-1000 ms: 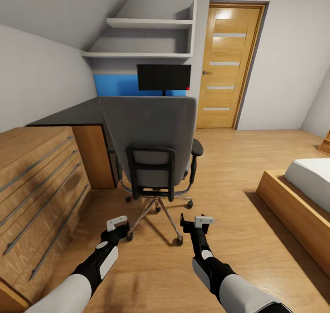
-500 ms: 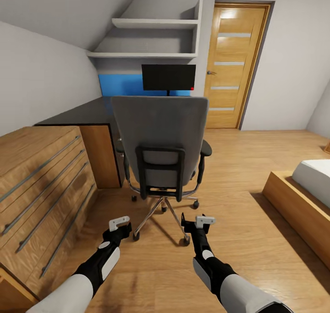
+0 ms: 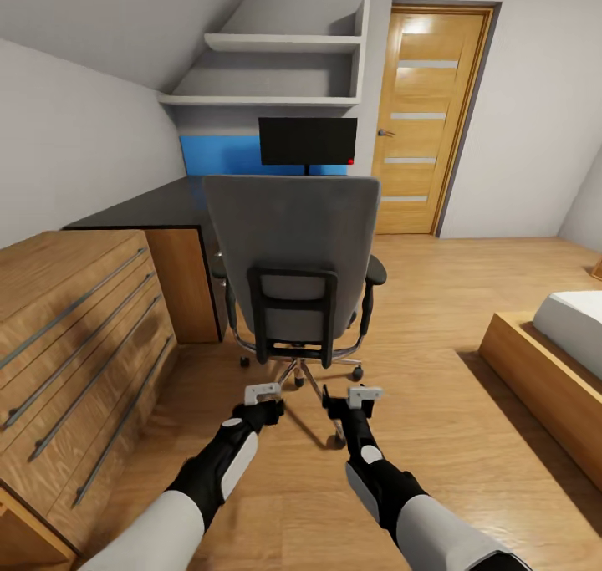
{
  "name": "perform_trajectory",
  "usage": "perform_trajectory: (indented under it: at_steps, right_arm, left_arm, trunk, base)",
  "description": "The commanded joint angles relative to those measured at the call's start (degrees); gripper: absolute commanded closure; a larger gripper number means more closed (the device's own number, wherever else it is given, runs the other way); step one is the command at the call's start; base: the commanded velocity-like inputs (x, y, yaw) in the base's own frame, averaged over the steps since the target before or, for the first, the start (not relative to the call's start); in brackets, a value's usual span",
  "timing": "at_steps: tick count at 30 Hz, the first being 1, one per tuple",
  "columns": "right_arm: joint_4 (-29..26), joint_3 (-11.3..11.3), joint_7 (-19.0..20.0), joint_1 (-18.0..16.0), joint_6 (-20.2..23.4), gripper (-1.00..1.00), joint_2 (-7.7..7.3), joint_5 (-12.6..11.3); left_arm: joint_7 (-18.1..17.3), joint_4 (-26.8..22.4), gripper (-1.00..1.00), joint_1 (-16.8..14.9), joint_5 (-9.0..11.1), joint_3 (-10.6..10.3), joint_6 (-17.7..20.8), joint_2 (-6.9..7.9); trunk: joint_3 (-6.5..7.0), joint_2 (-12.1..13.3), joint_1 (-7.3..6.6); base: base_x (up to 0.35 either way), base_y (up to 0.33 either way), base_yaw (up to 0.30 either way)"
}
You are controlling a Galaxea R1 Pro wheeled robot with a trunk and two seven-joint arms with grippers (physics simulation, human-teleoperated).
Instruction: In the bedroom, organize the workspace by keeping the computer under the desk, ensuring the monitor is on the desk, placing the keyboard on the desk next to the monitor, placing the mouse on the desk next to the keyboard, moving the folder from the swivel chair onto the desk next to the mouse, stacking the notebook on top of the folder with the pen on top of the notebook, and positioning the swivel chair next to the desk.
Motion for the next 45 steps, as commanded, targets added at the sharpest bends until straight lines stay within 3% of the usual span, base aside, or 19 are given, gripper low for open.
perform_trajectory:
  at_steps: [1, 3, 4, 6, 8, 12, 14, 20, 45]
  right_arm:
    - [-1.8, 0.3, -0.3, -0.2, 4.7, -1.00, 0.00, -0.7]
    - [-3.9, 0.2, -0.3, -0.2, 10.6, -1.00, 0.00, -0.7]
    - [-6.3, 0.1, -0.3, -0.3, 16.4, -1.00, 0.00, -0.7]
    - [-9.6, 0.0, -0.3, -0.3, 22.9, -1.00, 0.00, -0.8]
    - [-12.0, -0.1, -0.3, -0.3, 26.5, -1.00, 0.00, -0.8]
    - [-12.9, -0.4, -0.3, -0.3, 26.3, -1.00, 0.00, -1.0]
    - [-12.0, -0.6, -0.3, -0.3, 24.1, -1.00, 0.00, -1.0]
    - [-10.7, -0.7, -0.3, -0.2, 21.8, -1.00, 0.00, -0.9]
    - [-10.4, -0.4, -0.2, -0.1, 19.6, -1.00, 0.00, -0.5]
  left_arm:
    - [0.5, -2.1, -1.00, 0.0, 0.6, -0.4, 2.3, -0.02]
    - [0.5, -3.4, -1.00, 0.0, 0.7, -0.4, 3.7, -0.14]
    - [0.5, -4.2, -1.00, 0.0, 0.7, -0.4, 4.6, -0.28]
    - [0.5, -4.5, -1.00, 0.0, 0.7, -0.4, 5.3, -0.28]
    - [0.3, -3.2, -1.00, 0.0, 0.7, -0.4, 5.5, -0.28]
    - [0.1, -0.9, -1.00, 0.0, 0.7, -0.4, 3.9, -0.28]
    - [0.1, 0.3, -1.00, 0.0, 0.7, -0.3, 1.1, -0.28]
    - [0.1, 0.6, -1.00, 0.0, 0.7, -0.3, -1.4, -0.28]
    - [0.3, 0.5, -1.00, 0.0, 0.6, -0.2, -2.2, -0.28]
  trunk:
    - [-0.06, 0.0, -0.01]
    - [-0.06, 0.0, -0.01]
    - [-0.06, 0.0, -0.01]
    - [-0.06, 0.0, -0.01]
    - [-0.06, 0.0, -0.01]
    - [-0.06, 0.0, -0.01]
    - [-0.06, 0.0, -0.01]
    - [-0.06, 0.0, -0.01]
    - [-0.06, 0.0, -0.01]
  base:
    - [0.000, 0.000, 0.000]
    - [0.000, 0.000, 0.000]
    - [0.000, 0.000, 0.000]
    - [0.000, 0.000, 0.000]
    - [0.000, 0.000, 0.000]
    - [0.000, 0.000, 0.000]
    - [0.000, 0.000, 0.000]
    - [0.000, 0.000, 0.000]
    - [0.165, 0.000, 0.000]
